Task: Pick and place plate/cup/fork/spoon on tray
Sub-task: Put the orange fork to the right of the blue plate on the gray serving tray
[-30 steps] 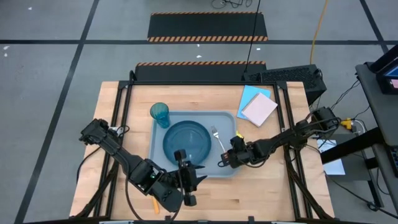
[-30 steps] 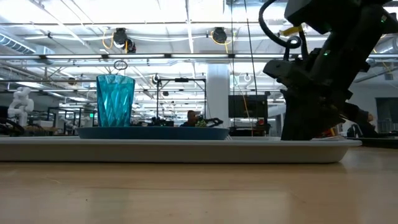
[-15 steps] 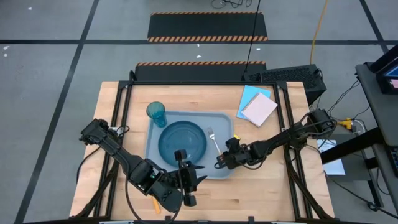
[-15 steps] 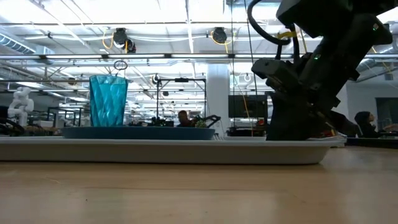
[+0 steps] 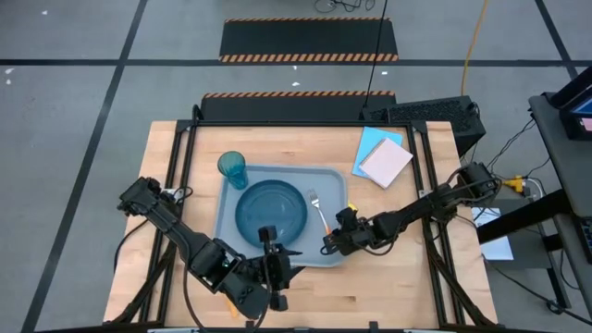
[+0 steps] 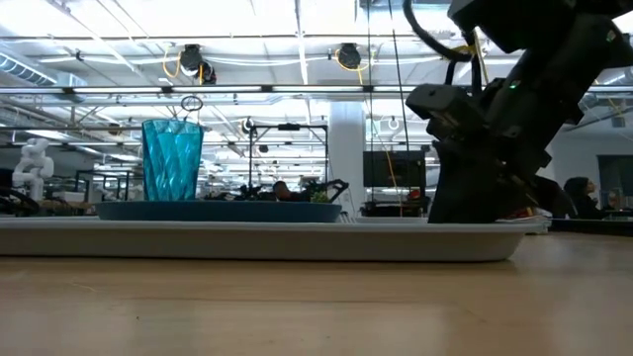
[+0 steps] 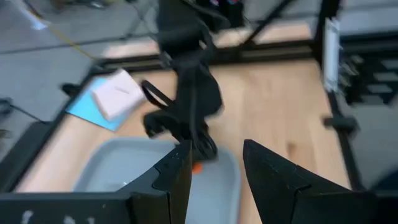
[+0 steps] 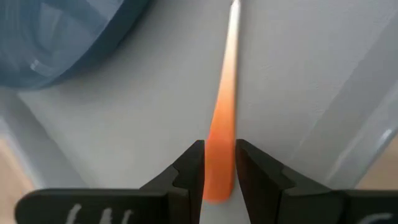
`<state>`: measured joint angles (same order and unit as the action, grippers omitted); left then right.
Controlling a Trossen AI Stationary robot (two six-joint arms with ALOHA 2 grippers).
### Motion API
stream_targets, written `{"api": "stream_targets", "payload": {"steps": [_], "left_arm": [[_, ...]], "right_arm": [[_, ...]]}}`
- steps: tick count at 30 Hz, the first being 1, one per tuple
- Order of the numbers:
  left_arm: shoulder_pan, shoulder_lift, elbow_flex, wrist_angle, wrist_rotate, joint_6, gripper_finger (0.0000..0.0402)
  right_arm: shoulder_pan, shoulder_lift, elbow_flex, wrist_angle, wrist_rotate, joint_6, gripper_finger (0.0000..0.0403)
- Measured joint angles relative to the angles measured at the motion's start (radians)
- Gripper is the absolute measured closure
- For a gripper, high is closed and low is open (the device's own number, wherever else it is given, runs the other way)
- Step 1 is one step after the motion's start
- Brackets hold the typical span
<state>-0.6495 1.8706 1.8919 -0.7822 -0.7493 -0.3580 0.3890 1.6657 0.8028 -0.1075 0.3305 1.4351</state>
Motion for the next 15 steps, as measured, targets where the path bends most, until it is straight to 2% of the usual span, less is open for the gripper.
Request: {"api": "stream_targets", "payload": {"steps": [4, 9, 15], "left_arm": [[-0.007, 0.051, -0.018, -0.085, 0.115, -0.089, 0.0254], [-0.013, 0.142, -0.105, -0.081, 0.137, -0.210, 0.0254], [0.011, 0.253, -0.168, -0.074, 0.216, -0.327, 0.0254]], "right_arm": [[0.021, 0.000, 0.000, 0.018, -0.003, 0.000, 0.0321], [0.020, 0.003, 0.000, 0.020, 0.007, -0.001, 0.0321], [0.019, 0.003, 0.000, 0.025, 0.008, -0.011, 0.0321]]}}
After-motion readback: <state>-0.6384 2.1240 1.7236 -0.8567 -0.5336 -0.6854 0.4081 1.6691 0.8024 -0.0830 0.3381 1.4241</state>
